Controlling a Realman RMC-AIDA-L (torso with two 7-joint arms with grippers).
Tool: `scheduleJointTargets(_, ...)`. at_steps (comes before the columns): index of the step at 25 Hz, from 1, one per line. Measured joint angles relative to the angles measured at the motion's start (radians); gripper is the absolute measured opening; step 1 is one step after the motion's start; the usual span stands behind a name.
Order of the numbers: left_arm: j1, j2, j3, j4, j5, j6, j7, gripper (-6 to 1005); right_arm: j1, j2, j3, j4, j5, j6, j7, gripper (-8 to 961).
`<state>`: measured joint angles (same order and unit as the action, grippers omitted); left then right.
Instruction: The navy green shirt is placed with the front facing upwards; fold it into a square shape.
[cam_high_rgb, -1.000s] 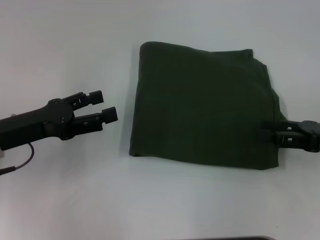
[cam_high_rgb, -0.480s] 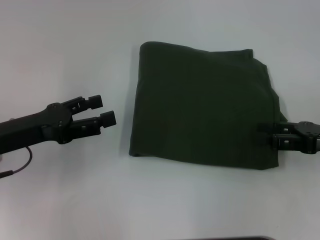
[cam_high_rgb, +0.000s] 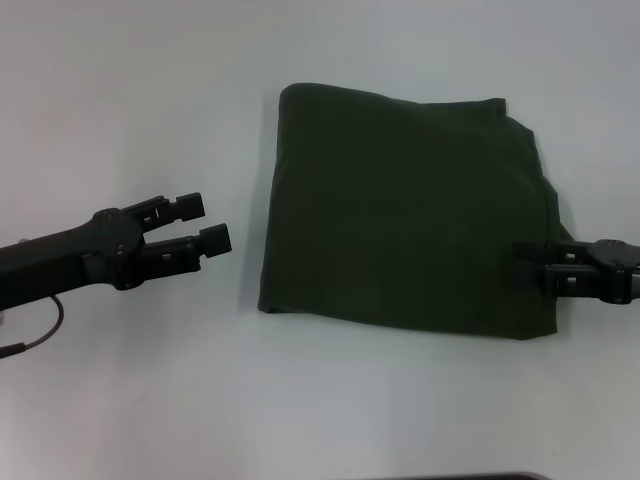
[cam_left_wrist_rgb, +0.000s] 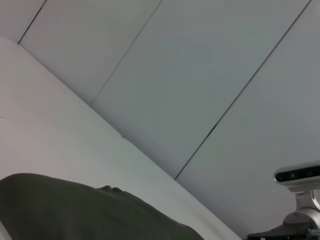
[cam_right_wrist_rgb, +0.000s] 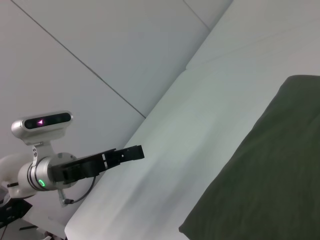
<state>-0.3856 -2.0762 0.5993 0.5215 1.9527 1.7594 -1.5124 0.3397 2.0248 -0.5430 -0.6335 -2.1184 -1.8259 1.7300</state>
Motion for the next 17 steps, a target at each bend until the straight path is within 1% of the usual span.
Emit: scheduleJointTargets(17,-0.001,0.001,0.002,0.0,0.0,-0.008,0.0,940,0.002,0.0,0.006,0.0,0.0,0.007,0.005,912)
